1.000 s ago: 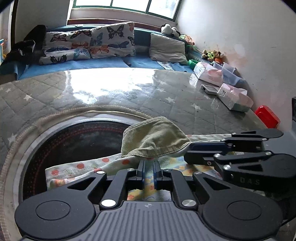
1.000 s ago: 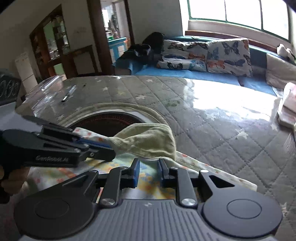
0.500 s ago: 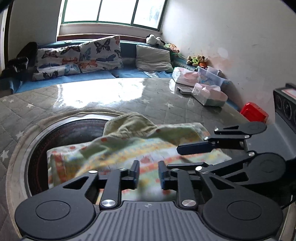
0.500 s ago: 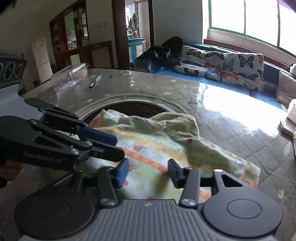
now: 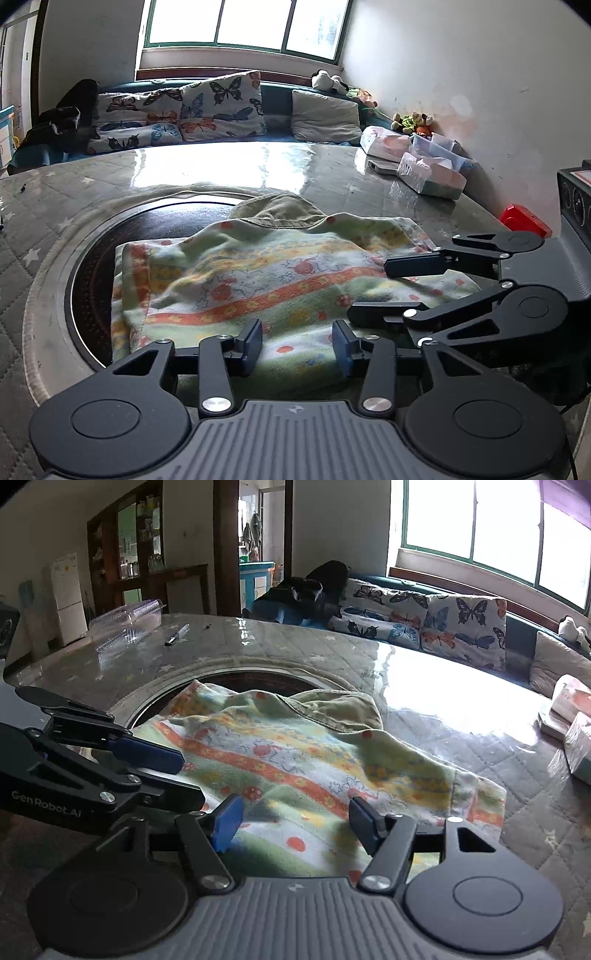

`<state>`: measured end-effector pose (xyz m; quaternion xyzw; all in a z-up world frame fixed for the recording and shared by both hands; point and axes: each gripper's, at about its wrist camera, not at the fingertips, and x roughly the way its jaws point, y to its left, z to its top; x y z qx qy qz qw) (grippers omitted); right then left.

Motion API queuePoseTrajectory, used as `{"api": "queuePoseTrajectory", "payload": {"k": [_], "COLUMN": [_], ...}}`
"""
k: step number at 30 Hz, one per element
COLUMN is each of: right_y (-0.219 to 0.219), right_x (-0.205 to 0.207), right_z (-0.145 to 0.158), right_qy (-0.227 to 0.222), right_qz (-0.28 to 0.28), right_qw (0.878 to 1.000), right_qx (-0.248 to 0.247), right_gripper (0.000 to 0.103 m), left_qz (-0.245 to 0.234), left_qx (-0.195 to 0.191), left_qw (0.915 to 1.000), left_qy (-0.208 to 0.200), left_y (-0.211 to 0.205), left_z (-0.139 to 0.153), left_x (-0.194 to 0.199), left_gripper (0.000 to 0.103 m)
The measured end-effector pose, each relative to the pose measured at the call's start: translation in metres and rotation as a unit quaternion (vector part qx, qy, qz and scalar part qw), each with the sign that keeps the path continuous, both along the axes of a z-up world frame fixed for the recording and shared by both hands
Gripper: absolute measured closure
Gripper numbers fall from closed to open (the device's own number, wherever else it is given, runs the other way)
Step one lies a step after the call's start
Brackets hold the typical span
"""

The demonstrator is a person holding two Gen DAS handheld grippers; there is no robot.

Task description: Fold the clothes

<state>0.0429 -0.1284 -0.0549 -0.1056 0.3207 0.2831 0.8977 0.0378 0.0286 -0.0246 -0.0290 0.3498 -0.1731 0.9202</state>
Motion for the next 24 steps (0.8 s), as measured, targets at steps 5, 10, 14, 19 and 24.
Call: {"api": "queuePoseTrajectory", "payload": {"k": [5,10,14,19,24], "right_y": [-0.011,-0.022,-0.03,-0.039,-0.048], "right_x": [-0.006,-0.011,-0.014,-0.018,-0.023], "right_z": [-0.003,-0.003,-0.003,-0.002,0.006], "right_qy": [0.003,0.004,0.007,0.012,0.008], "right_qz": [-0.011,-0.018,-0.028,-0.038,-0.048], "right_qw": [1.0,1.0,0.999,0.999,0.998], "right_qx": [0.007,0.014,0.022,0.028,0.032], "right_gripper": [0.031,0.024,0.023,0.021,0.021], "left_qz": [0.003,0.006,0.011,0.019,0.022], "left_qx": [0.002,0.001,0.002,0.002,0.001], "left_qw": [1.0,0.9999,0.9999,0.9998,0.9997], "left_qy": [-0.005,-0.008,-0.008,-0.004,-0.002], "left_y": [0.0,0.0,0.001,0.006,0.008], "left_z": [-0.002,-0.002,-0.003,-0.006,-0.006], "left_x": [-0.004,-0.007,-0.008,-0.01,-0.011], "left_gripper": [0.053,0.049,0.044,0.039,0.038]}}
